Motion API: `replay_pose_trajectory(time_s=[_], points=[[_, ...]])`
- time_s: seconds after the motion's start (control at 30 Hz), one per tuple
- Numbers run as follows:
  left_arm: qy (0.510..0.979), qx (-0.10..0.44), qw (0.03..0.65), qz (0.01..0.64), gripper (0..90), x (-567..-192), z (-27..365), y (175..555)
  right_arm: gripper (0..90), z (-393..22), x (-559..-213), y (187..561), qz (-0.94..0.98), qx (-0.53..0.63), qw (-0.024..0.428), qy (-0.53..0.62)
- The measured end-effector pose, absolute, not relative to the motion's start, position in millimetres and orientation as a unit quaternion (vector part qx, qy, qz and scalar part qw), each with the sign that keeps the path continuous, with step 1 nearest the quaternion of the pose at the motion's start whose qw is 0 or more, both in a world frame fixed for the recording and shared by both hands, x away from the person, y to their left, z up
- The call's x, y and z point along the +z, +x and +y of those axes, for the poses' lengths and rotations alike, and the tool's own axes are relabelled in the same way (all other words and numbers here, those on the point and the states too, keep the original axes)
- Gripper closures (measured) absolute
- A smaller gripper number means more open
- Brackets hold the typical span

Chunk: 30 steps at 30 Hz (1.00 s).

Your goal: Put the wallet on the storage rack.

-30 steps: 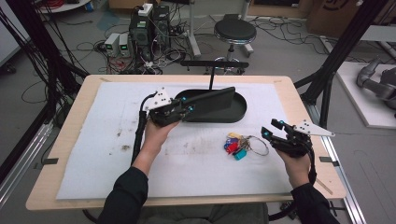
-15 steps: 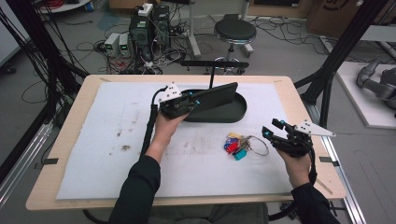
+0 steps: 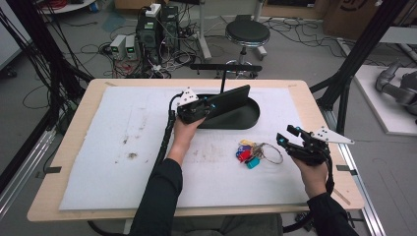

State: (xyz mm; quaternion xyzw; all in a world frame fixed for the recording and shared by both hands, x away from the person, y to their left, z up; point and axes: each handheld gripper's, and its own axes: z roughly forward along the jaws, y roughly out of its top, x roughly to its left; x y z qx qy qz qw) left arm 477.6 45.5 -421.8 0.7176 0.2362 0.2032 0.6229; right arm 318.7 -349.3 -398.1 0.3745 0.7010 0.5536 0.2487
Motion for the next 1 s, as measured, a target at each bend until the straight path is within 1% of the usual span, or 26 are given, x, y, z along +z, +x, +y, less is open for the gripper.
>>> replay_pose_trajectory(time_s=[0.1, 0.47, 0.67, 0.93, 0.97, 1.0], points=[[0.720, 0.207, 0.618, 0.238, 73.5, -426.0, 44.4, 479.6, 40.6, -348.8, -398.4, 318.7, 0.701, 0.554, 0.248, 0.375], [0.726, 0.195, 0.613, 0.244, 72.4, -434.3, 46.8, 483.4, 40.6, -347.6, -399.1, 318.3, 0.705, 0.551, 0.248, 0.371], [0.742, 0.205, 0.590, 0.243, 70.6, -436.6, 49.9, 482.9, 40.6, -347.0, -399.7, 318.3, 0.707, 0.550, 0.249, 0.369], [0.746, 0.213, 0.577, 0.253, 62.4, -435.5, 50.3, 481.6, 40.6, -346.0, -400.2, 318.6, 0.710, 0.547, 0.248, 0.368], [0.747, 0.215, 0.574, 0.256, 60.3, -434.7, 49.9, 481.2, 40.6, -345.7, -400.3, 318.5, 0.710, 0.547, 0.248, 0.368], [0.746, 0.215, 0.573, 0.262, 55.2, -434.3, 49.3, 480.7, 40.6, -345.5, -400.3, 318.5, 0.709, 0.548, 0.248, 0.368]])
